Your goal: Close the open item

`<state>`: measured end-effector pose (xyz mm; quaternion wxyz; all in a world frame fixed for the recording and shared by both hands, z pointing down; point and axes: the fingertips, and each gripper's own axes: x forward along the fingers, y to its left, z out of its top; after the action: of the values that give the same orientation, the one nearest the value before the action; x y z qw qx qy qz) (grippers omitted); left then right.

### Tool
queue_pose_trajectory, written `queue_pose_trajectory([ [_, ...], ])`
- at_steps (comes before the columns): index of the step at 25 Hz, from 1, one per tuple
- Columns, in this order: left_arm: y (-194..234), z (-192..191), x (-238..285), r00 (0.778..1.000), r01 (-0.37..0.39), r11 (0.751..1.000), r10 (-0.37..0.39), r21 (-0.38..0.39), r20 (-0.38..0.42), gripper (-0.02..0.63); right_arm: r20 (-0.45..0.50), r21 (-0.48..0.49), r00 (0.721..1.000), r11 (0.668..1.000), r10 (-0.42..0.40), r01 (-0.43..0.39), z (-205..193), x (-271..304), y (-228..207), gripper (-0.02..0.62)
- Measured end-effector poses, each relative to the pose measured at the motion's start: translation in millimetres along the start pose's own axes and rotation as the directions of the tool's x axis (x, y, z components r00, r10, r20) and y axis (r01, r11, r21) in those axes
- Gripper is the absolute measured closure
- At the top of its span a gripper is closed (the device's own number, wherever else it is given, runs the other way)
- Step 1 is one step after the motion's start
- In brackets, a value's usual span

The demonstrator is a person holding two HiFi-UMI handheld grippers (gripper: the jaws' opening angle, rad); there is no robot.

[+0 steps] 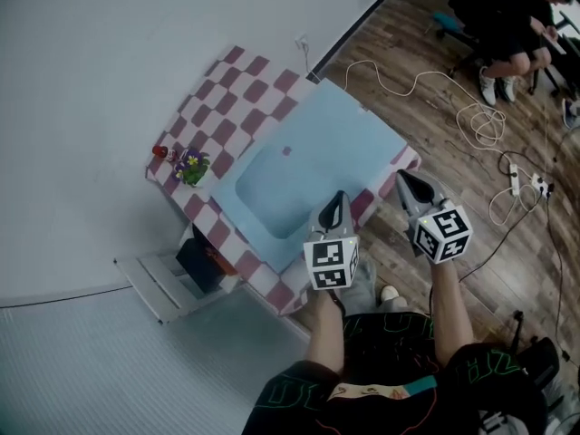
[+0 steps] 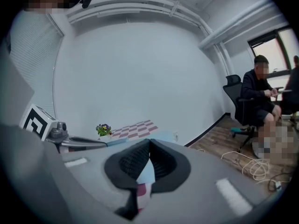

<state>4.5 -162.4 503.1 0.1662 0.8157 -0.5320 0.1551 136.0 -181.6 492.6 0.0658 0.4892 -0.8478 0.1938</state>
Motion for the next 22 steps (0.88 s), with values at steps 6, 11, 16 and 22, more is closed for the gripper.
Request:
queue_pose_trajectory([
  [6,17.1,6.9,34.5,0.999,0.047,0.999,-0.048,-0.012,-0.027,0.597,-0.026,0.014,0.999,0.999,-0.045,0.045,4.6,30.9,-17.0,0.592],
  [11,43.5,12.5,55.2,0.998,0.053,0.998,-0.055,-0.046,-0.028,0.597,-0.055,0.005,0.996,0.997,-0.071,0.071,9.5,59.3,-24.2,0.592],
  [16,79.0,16.5,67.9,0.999,0.022,0.992,-0.025,-0.124,-0.025,0.597,-0.094,-0.032,0.992,0.997,-0.079,0.076,12.7,83.2,-22.4,0.592],
  [22,95.6,21.3,77.4,0.999,0.028,0.986,-0.034,-0.166,-0.035,0.597,-0.128,-0.03,0.988,0.996,-0.086,0.082,12.5,100.0,-24.7,0.592],
])
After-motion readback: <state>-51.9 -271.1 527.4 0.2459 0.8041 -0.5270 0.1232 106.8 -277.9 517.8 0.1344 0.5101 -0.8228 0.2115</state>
